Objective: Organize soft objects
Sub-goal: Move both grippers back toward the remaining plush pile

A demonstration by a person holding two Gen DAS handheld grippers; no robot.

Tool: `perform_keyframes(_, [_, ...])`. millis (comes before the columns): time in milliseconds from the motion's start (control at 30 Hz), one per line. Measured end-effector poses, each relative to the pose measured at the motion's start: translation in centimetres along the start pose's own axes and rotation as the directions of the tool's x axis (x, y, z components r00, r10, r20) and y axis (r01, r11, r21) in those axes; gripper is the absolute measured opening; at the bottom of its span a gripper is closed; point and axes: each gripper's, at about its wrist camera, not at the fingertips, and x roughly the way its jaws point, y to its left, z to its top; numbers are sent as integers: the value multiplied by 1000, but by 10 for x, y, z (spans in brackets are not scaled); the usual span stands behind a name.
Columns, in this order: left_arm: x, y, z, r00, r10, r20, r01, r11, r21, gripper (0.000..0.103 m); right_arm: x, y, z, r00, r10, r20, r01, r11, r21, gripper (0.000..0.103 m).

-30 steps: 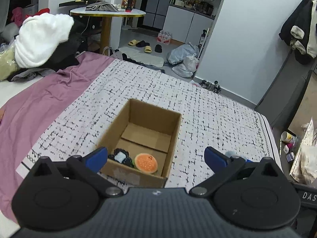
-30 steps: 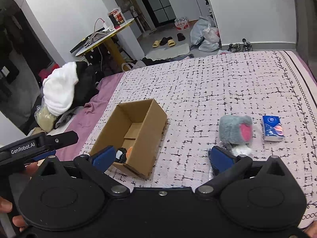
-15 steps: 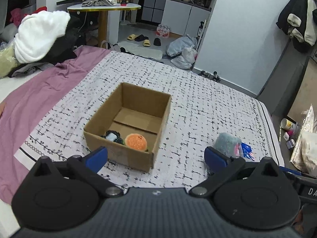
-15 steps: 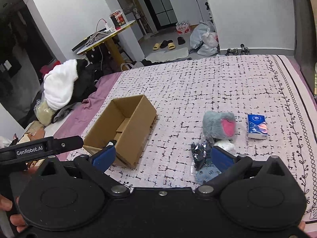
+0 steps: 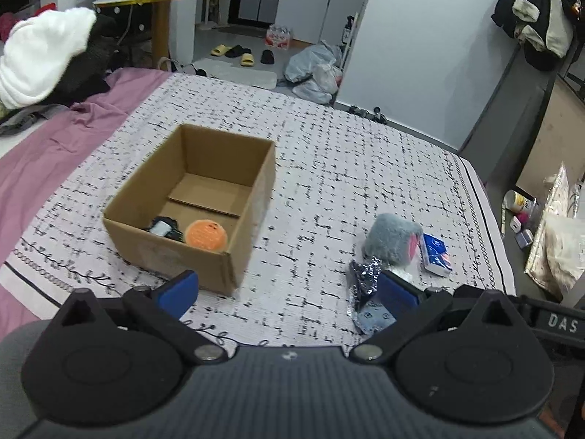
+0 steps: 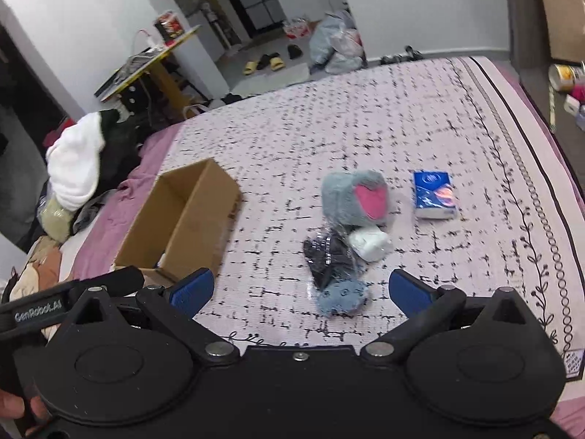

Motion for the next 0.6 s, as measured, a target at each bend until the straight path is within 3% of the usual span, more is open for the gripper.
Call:
perform_keyframes(233, [22,-12,0,999,-26,-20,26,1000,17,102,21,-33,-5,999,35,1,-35,991,129,99])
perform_keyframes(400, [44,-19,3,998,-48,-36,48,999,13,100,46,-49,-7,997,70,-27,-63,978,200,83])
perform_keyframes(600, [71,-28,5,996,-62,-71,63,998,14,97,80,-72,-15,985,126,-122,-82,946,313,66])
